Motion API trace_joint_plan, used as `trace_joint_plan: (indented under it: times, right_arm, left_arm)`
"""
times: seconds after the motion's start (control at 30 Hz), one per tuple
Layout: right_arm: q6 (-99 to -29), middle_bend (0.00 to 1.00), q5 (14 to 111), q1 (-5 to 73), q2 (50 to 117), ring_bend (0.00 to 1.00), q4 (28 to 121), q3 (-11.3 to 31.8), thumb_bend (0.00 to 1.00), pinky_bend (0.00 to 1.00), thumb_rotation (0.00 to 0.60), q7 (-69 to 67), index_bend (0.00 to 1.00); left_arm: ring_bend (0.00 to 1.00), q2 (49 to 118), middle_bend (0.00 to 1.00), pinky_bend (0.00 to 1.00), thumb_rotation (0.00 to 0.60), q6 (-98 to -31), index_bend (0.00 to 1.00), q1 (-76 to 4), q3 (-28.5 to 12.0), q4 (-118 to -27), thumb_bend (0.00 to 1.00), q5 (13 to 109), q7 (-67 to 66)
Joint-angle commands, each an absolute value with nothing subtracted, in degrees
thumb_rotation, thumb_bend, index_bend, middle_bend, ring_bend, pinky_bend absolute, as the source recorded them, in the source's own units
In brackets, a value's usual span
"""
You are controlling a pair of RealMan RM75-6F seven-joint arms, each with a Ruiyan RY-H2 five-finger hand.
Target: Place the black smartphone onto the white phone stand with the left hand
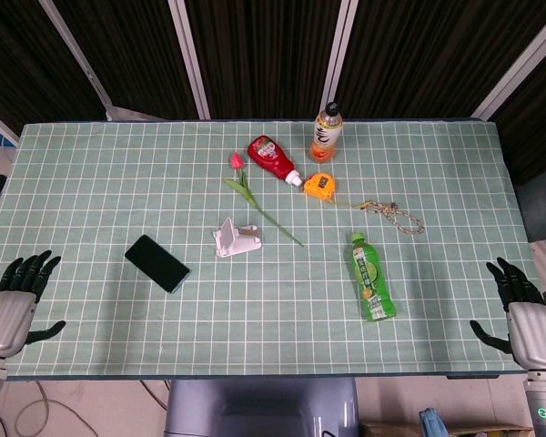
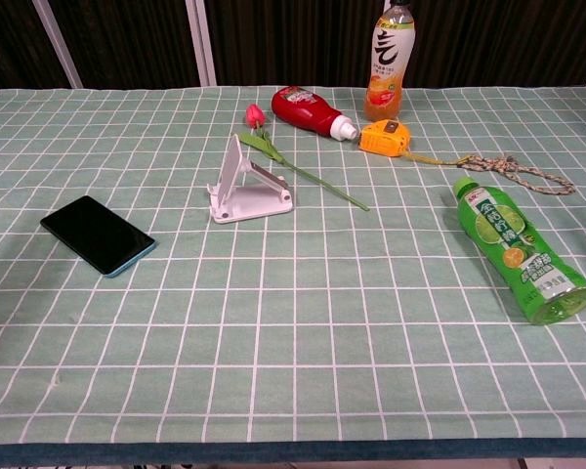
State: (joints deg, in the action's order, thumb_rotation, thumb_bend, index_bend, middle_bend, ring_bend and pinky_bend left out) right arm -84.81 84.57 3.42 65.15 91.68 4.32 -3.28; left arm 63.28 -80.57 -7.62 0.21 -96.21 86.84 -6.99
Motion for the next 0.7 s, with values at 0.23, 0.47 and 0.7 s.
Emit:
trace_joint_plan:
  times: [0.23, 0.47, 0.7]
  right_arm:
    - [-84.8, 0.05, 84.6, 3.4, 65.2, 0.00, 91.7, 4.3, 0.32, 0.19, 0.600, -3.3, 0.10]
    - [-84.6, 0.05, 84.6, 3.7, 65.2, 0.00, 92.0, 4.4, 0.32, 0.19, 0.600, -2.6, 0.10]
    - [-84.4, 0.05, 84.3, 3.7, 65.2, 0.00, 92.1, 4.5, 0.32, 0.19, 0.600, -2.6, 0.10]
  left_arm:
    - [0.00, 63.2, 0.00, 0.00, 0.600, -80.5, 0.00, -7.7, 0.2, -96.2, 0.09, 86.9, -7.0]
    - [0.00, 63.2, 0.00, 0.00, 0.600, -80.1, 0.00, -7.8, 0.4, -96.0, 0.09, 86.9, -7.2]
    - [0.00, 62.8, 0.00, 0.00, 0.600, -78.3, 0.00, -9.6, 0.0, -97.0, 0.09, 87.8, -10.1]
